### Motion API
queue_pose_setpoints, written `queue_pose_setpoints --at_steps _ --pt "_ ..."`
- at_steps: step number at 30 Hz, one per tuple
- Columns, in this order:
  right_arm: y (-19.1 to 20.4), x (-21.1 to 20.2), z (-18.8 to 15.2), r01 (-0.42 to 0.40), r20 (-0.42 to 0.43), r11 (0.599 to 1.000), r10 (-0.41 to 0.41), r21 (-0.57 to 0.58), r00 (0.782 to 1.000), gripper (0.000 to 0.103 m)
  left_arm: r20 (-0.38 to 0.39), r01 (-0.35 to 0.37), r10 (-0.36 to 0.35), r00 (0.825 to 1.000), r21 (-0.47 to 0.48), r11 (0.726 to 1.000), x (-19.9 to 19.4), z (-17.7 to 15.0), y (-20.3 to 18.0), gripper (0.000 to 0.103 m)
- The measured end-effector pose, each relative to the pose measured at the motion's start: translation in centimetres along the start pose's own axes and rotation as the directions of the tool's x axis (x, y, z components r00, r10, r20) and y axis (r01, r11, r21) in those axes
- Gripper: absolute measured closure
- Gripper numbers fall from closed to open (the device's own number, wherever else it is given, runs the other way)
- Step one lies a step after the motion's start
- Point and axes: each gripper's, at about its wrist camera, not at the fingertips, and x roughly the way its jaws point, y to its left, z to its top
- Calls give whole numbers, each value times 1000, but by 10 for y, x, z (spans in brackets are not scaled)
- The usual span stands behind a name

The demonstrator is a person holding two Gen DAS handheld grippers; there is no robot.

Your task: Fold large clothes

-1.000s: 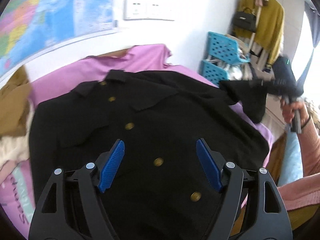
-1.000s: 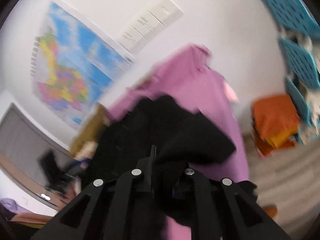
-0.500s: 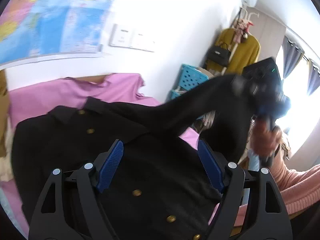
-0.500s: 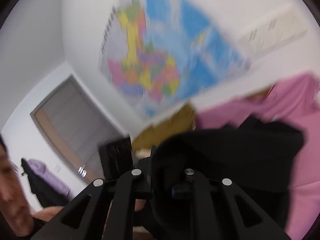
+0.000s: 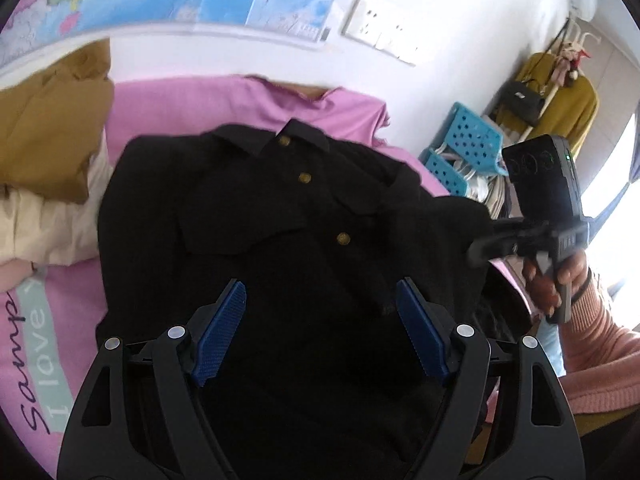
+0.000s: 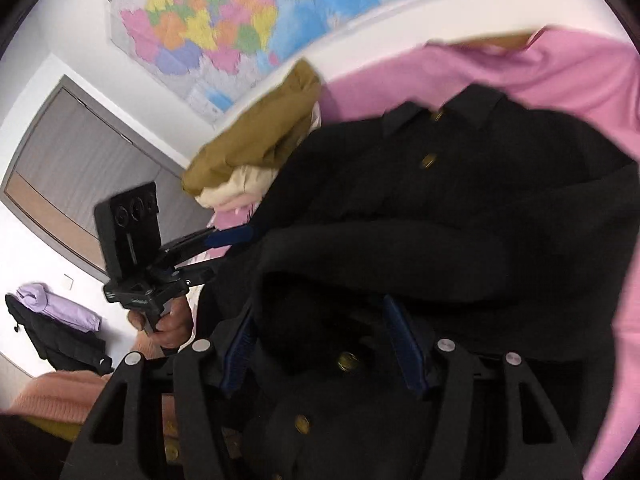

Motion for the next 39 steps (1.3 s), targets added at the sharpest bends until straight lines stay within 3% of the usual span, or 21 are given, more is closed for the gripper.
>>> queue_pose_setpoints --at_steps 2,5,9,11,12,13,16,21,23,24,26,27,28,30,32,33,34,35,36,39 --pt "-8 -24 1 49 67 999 -47 -24 997 40 12 19 -19 1000 36 999 -4 0 -9 14" --pt "-51 -61 12 208 193 975 -220 81 956 38 -8 99 -99 995 93 991 2 -3 -28 10" --pt "-121 -70 17 263 210 926 -323 271 923 38 -69 198 -191 979 119 973 20 -8 -48 6" --pt "-148 -62 18 256 187 910 -328 327 926 38 -107 213 -200 974 127 969 31 -11 -57 6" --pt "-161 -53 20 236 172 905 -311 353 935 38 -128 197 -180 975 135 971 39 -11 -61 10" --pt "-168 -45 22 227 160 905 -300 359 940 39 -147 175 -155 977 138 975 47 -11 -63 34" --pt "-171 -29 32 201 144 916 -264 348 954 46 -184 122 -104 977 88 989 58 -5 -52 89" --pt "-131 -37 51 164 232 963 -213 214 949 46 -89 0 -11 996 -123 992 23 7 14 91" --pt "-120 -37 55 196 231 965 -233 175 944 43 -97 -21 2 995 -193 981 14 4 40 77" --pt "-118 -34 57 221 216 961 -253 164 943 43 -112 -56 33 993 -208 977 12 0 49 57" --pt "-120 -21 58 270 161 952 -293 147 943 42 -122 -102 79 989 -198 975 11 -5 57 51" --pt "-126 -18 56 270 138 951 -291 150 947 38 -123 -100 76 990 -202 974 7 -5 58 48" --pt "-131 -11 55 275 111 948 -294 159 949 35 -117 -88 64 991 -216 972 5 -5 61 36" --pt "-143 -2 51 282 75 943 -299 178 951 35 -90 -61 41 995 -232 971 -2 -2 62 23" --pt "-149 8 51 262 64 945 -279 195 958 36 -84 -50 33 996 -206 977 -4 0 57 19" --pt "-150 11 51 254 62 947 -271 198 961 42 -89 -45 29 996 -185 982 -3 2 53 15" --pt "-151 14 52 250 60 948 -267 196 962 67 -98 -39 23 995 -166 985 1 1 48 11" --pt "-150 17 55 250 50 952 -262 177 964 84 -106 -41 24 994 -155 987 6 -1 47 11" --pt "-148 17 58 254 58 952 -268 171 962 92 -115 -50 34 993 -144 988 12 0 46 11" --pt "-142 -4 63 296 119 941 -317 163 941 95 -122 -57 39 992 -153 987 19 3 51 14"
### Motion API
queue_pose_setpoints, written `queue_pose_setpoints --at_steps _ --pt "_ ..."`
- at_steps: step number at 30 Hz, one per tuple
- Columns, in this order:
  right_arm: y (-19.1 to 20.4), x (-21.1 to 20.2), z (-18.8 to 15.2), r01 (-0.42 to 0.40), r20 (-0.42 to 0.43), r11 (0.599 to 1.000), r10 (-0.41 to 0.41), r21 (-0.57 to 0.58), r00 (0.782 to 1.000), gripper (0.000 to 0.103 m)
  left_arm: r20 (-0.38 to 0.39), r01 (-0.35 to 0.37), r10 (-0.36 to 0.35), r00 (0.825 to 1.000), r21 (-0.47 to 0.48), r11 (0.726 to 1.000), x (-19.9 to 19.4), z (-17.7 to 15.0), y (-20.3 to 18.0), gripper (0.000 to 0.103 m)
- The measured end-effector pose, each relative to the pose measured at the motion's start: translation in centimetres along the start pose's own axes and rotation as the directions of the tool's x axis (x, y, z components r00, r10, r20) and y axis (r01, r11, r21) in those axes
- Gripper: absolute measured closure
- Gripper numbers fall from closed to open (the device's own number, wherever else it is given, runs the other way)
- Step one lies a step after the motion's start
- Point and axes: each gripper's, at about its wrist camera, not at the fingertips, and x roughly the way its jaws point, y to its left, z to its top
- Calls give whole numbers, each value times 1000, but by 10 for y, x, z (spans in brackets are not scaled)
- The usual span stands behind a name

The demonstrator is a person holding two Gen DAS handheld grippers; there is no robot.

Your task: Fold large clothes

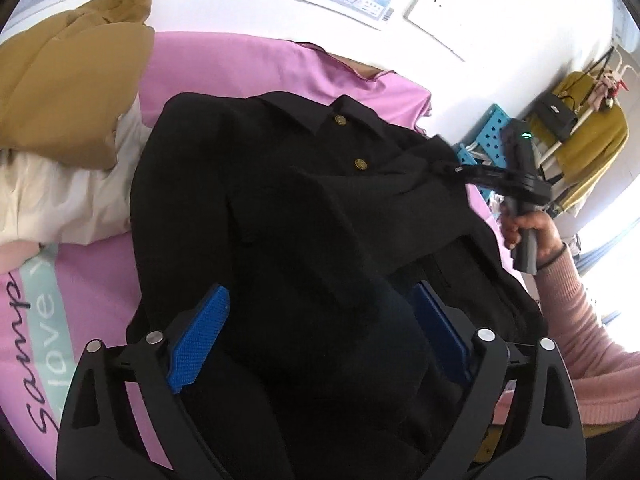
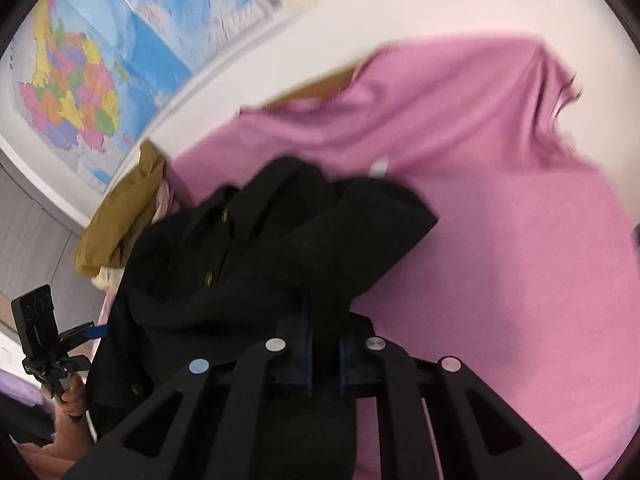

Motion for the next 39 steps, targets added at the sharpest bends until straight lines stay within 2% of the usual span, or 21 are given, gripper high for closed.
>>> queue_pose_setpoints --at_steps 3,4,8,9,11,14,15,16,17,18,19,21,24,26,27,29,32,34,36,38,39 --pt "-17 -18 7 41 33 998 -42 44 999 95 16 -14 14 1000 -5 1000 1 6 4 14" --pt "-22 -18 9 33 26 998 -34 61 999 95 24 -21 21 1000 11 1000 -1 7 2 14" --pt "-26 2 7 114 -28 992 -113 62 993 94 19 -81 80 997 97 992 -7 8 -14 13" --pt "-28 5 6 114 -31 991 -112 73 993 94 26 -71 68 997 134 988 -11 3 -22 13" --pt "-33 5 4 101 -26 989 -99 105 995 90 19 -45 42 999 213 976 -15 -7 -39 11" --pt "-32 -9 0 107 5 988 -109 112 994 83 -8 -65 73 997 348 935 -11 -30 -64 11" --pt "-28 -18 -2 110 28 988 -113 104 993 73 -22 -82 98 995 387 919 -5 -38 -70 11" --pt "-21 -26 -6 108 52 991 -112 83 992 49 -32 -98 122 992 407 908 0 -42 -72 11" --pt "-11 -36 -10 97 79 994 -100 44 992 37 -46 -126 161 986 428 895 9 -46 -74 12" --pt "-2 -39 -14 84 86 996 -84 7 993 27 -49 -156 196 979 435 887 14 -47 -72 17" --pt "7 -41 -18 74 77 997 -71 -32 995 26 -53 -178 221 974 425 888 18 -44 -69 30" --pt "23 -35 -29 92 30 990 -90 -105 996 26 -55 -188 224 973 373 909 20 -35 -57 47" --pt "33 -11 -44 131 -46 977 -140 -170 989 27 -39 -144 158 987 236 961 13 -13 -29 73" --pt "30 0 -45 182 -47 966 -194 -183 980 59 -16 -105 108 994 147 984 6 0 -10 79" --pt "29 0 -44 209 -34 960 -219 -187 975 100 -3 -93 94 996 106 990 2 7 -2 81" --pt "18 -9 -39 176 -6 976 -178 -130 984 100 4 -70 70 998 36 997 -3 16 12 83" --pt "7 -26 -37 180 46 979 -177 -93 983 101 7 -54 55 998 -93 994 -8 26 39 83" --pt "-6 -34 -34 213 65 976 -210 -47 976 101 -10 -74 73 997 -168 983 -6 28 56 73" --pt "-14 -36 -34 232 65 973 -230 -17 971 100 -31 -115 111 993 -164 980 -3 26 62 67" --pt "-16 -34 -33 243 42 970 -242 -16 969 97 -34 -92 88 996 -161 983 -1 22 62 57" --pt "-12 -35 -33 267 42 963 -266 -33 963 91 -38 -85 80 996 -154 984 0 21 62 52"
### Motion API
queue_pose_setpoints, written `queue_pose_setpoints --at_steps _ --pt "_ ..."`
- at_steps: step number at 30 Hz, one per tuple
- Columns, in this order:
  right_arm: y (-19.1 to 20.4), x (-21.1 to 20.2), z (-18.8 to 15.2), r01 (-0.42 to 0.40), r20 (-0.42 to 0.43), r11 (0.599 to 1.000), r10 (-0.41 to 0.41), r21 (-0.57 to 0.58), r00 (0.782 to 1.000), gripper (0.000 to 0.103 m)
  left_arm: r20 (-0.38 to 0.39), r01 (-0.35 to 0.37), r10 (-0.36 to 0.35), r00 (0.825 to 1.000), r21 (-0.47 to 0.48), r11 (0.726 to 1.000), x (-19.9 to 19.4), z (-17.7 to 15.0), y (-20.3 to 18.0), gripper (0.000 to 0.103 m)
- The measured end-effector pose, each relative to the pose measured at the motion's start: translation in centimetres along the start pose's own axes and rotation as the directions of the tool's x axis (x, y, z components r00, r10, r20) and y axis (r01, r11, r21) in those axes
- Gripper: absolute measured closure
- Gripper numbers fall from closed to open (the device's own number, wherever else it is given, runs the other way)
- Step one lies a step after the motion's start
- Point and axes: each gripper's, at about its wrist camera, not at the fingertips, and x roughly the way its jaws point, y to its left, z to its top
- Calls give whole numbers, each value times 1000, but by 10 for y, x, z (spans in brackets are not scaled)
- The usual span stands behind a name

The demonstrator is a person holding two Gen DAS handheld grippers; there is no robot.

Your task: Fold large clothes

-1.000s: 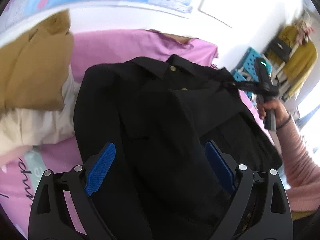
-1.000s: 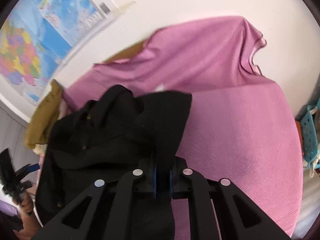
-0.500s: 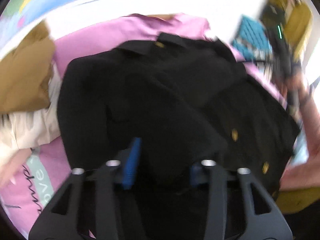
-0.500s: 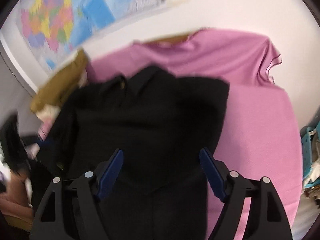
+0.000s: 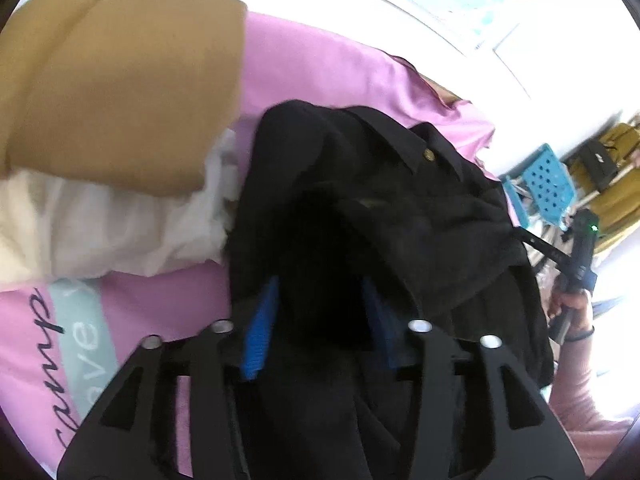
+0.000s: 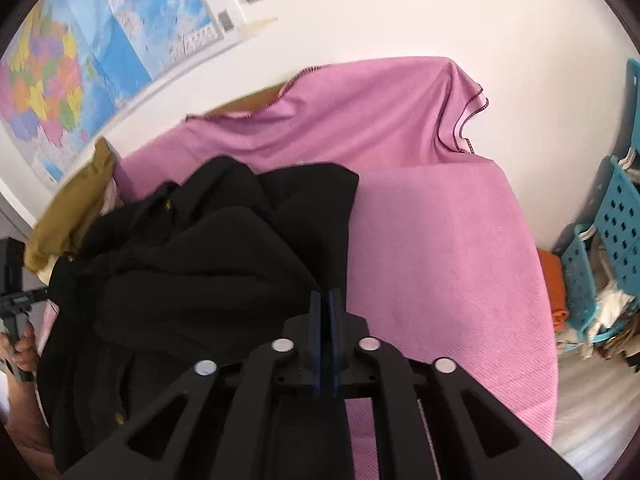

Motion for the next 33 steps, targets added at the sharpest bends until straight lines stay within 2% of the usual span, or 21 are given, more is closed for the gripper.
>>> queue_pose_setpoints --at_steps 2,3,5,7,9,11,13,14,16,18,20,23,24,25,26,28,29,33 --pt "7 -10 1 35 41 999 -34 -18 999 77 -1 -6 6 1000 13 1000 2 -1 0 49" --pt "12 -15 1 47 60 999 -46 -25 997 66 -2 -5 5 1000 24 1000 2 -1 -2 49" --pt "36 -27 4 3 111 995 7 -98 994 66 -3 -12 12 1000 40 999 7 0 -5 49" --pt "64 -29 4 -40 114 982 62 -186 991 66 -7 -30 30 1000 49 998 8 1 -10 49" --pt "99 -22 2 -83 80 950 112 -302 990 66 5 -56 55 998 67 996 3 -1 -12 49" --pt "121 -6 -3 -113 34 924 135 -365 990 65 33 -85 82 996 86 993 -7 -6 -16 47" --pt "133 13 -6 -133 -34 910 130 -393 991 64 65 -112 105 992 113 987 -22 -16 -20 34" --pt "133 26 -8 -130 -70 914 111 -385 991 63 82 -138 128 988 128 982 -30 -22 -22 30" --pt "127 43 -11 -128 -117 926 92 -356 989 63 98 -165 151 984 157 974 -42 -35 -24 14" --pt "120 47 -14 -140 -133 937 102 -321 986 62 92 -182 167 982 182 966 -50 -53 -25 8" --pt "123 39 -13 -139 -126 941 105 -309 986 61 66 -221 211 975 225 949 -50 -73 -28 8" --pt "144 19 -15 -161 -91 919 137 -359 986 55 34 -228 227 973 259 939 -42 -91 -29 8" --pt "152 16 -17 -178 -86 907 157 -383 984 54 22 -213 215 976 256 943 -39 -94 -27 12" --pt "166 11 -19 -198 -78 886 182 -419 980 51 5 -200 205 979 247 948 -35 -97 -23 27" --pt "181 8 -22 -221 -75 863 210 -454 975 48 -5 -199 206 979 240 950 -32 -98 -21 36" --pt "209 6 -25 -255 -68 825 257 -504 964 46 -12 -195 202 979 219 956 -29 -96 -13 76" --pt "225 9 -26 -273 -75 803 277 -529 958 46 -1 -197 202 979 201 959 -34 -93 -8 82" --pt "278 31 -24 -319 -109 743 318 -589 942 46 83 -205 197 977 101 974 -69 -72 18 85"
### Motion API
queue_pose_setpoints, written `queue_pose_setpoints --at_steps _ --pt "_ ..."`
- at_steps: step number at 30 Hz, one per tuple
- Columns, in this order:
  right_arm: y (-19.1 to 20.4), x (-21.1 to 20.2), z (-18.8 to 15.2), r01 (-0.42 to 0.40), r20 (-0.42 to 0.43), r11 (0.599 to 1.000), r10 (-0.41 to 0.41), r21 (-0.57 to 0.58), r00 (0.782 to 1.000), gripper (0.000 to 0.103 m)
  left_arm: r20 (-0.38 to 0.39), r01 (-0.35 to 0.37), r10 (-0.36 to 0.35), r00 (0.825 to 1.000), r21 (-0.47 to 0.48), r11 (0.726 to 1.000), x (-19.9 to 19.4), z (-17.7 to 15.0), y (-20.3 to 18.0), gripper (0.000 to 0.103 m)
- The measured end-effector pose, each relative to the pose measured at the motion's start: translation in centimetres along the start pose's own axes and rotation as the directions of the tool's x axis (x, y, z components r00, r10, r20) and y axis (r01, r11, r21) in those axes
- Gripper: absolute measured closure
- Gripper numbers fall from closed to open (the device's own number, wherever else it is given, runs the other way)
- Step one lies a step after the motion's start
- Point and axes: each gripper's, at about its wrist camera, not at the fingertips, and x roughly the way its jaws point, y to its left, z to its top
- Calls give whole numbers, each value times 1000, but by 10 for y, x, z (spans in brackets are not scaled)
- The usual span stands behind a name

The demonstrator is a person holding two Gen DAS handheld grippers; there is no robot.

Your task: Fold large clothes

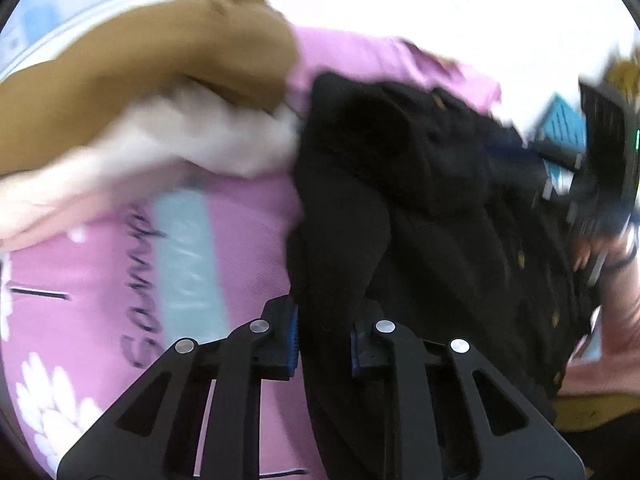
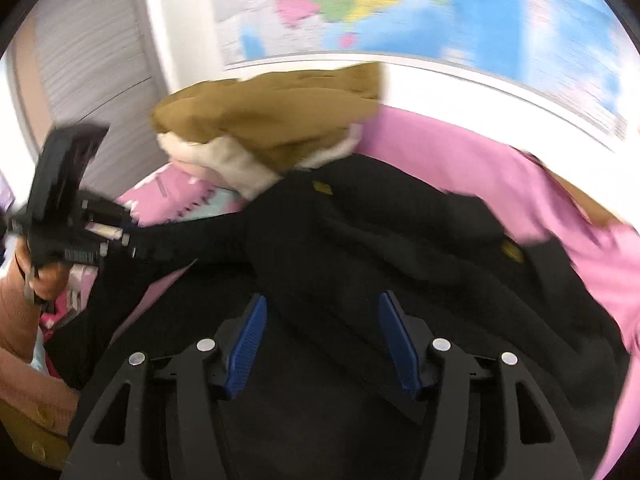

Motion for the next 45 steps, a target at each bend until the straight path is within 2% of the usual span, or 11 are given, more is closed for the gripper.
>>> queue_pose_setpoints --at_steps 3,7,10,14,19,23,29,30,33,37,45 --pt "26 24 19 -24 13 999 25 -39 1000 47 45 7 -3 999 -88 996 -21 10 31 84" --pt "41 59 30 -33 -37 996 30 -78 999 63 38 -65 72 997 -161 985 -24 8 59 54" --pt "45 80 19 -60 -136 994 46 -97 990 70 14 -7 10 1000 -189 982 -14 -2 69 55" --pt "48 78 10 -39 -165 993 20 -109 986 69 45 54 -48 998 -128 990 -20 -17 61 41" --pt "47 28 14 -201 -73 980 201 6 977 67 100 72 -67 993 -43 997 -41 -35 43 30" --pt "93 17 13 -396 -88 917 391 -42 916 57 111 87 -81 991 -54 995 -42 -42 45 30" --pt "150 82 4 -455 -276 890 431 -26 859 46 123 114 -102 987 -89 990 -45 -50 49 30" --pt "153 96 2 -487 -308 873 472 31 826 51 125 123 -111 986 -88 989 -47 -52 49 30" --pt "159 107 5 -553 -316 830 547 81 775 96 124 118 -106 986 -88 989 -51 -60 50 30" --pt "154 61 44 -590 -203 807 583 28 787 96 163 170 -153 975 -96 981 -69 -63 57 30" --pt "114 -66 132 -406 -52 894 404 -189 913 96 283 281 -281 917 42 959 -113 -39 30 22"
